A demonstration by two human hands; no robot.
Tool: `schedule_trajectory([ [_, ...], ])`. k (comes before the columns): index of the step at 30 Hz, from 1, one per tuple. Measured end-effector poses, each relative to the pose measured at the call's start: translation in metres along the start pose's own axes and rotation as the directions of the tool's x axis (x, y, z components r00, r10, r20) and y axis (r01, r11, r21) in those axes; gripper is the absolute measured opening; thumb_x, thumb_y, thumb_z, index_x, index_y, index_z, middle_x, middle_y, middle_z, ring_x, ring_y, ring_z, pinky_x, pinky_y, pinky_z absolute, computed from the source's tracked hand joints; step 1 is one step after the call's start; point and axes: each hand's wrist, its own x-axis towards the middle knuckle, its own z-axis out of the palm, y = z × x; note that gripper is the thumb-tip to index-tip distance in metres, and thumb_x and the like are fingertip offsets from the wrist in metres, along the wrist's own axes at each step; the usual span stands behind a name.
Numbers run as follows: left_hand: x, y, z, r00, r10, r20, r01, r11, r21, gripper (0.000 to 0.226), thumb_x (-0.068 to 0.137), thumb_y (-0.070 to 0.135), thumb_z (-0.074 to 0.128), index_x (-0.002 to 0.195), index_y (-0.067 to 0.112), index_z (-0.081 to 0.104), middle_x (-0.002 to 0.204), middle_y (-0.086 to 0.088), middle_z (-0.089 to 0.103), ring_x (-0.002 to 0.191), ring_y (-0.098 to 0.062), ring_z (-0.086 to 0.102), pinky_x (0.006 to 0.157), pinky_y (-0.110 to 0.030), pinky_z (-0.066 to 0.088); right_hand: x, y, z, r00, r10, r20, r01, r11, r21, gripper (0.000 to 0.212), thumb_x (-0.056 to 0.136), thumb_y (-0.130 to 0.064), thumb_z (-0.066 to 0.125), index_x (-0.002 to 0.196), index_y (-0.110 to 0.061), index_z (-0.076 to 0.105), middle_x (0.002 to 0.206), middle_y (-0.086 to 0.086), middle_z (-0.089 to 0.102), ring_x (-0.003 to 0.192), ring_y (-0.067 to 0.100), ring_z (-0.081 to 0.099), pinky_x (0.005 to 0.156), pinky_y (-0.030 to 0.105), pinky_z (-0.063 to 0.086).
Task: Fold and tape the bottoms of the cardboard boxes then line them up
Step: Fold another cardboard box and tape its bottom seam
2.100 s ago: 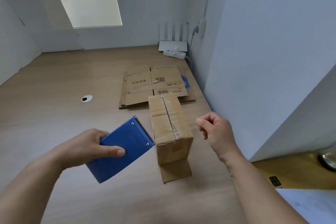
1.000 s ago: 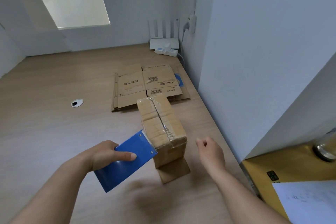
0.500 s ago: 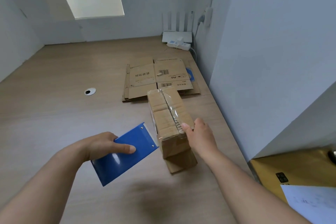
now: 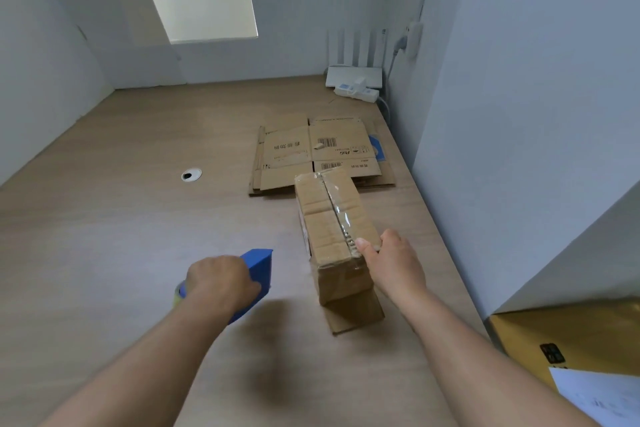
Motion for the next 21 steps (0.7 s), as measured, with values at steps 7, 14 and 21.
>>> schedule_trajectory([
  [7, 0.004, -0.009, 0.052, 0.996, 0.02, -0.091, -0.032, 0.99, -0.137, 0.041, 0.095, 0.044, 0.04, 0.124, 0.014, 0.042, 0.105, 0.001, 0.065, 0.09, -0.017, 0.062, 0.062, -0.027, 0.038, 0.004, -0.005, -0.007, 1.0, -0.003, -0.008, 0.003, 0.996, -0.092, 0.041, 0.088, -0.058, 0.049, 0.083, -0.017, 0.051, 0.103, 0.008, 0.06, 0.098, 0.029, 0.053, 0.069, 0.031, 0.036],
  [14, -0.003, -0.001, 0.077, 0.977, -0.059, -0.203, 0.005, 0.966, -0.258, 0.053, 0.089, 0.052, 0.049, 0.127, 0.015, 0.044, 0.118, 0.002, 0.061, 0.106, -0.018, 0.058, 0.086, -0.027, 0.041, 0.006, -0.001, -0.001, 0.999, -0.016, -0.027, 0.014, 0.996, -0.083, 0.048, 0.086, -0.061, 0.05, 0.087, -0.013, 0.058, 0.098, 0.009, 0.063, 0.093, 0.029, 0.057, 0.069, 0.032, 0.039],
  [21, -0.058, 0.088, 0.021, 0.964, 0.016, -0.266, -0.252, 0.378, -0.891, 0.057, 0.1, 0.038, 0.037, 0.151, 0.017, 0.019, 0.149, 0.012, 0.029, 0.142, -0.013, 0.026, 0.109, -0.024, 0.025, 0.004, -0.002, 0.001, 0.997, 0.024, -0.072, -0.023, 1.0, 0.011, 0.051, 0.082, -0.059, 0.059, 0.1, -0.012, 0.052, 0.101, 0.005, 0.062, 0.095, 0.028, 0.058, 0.072, 0.032, 0.039],
])
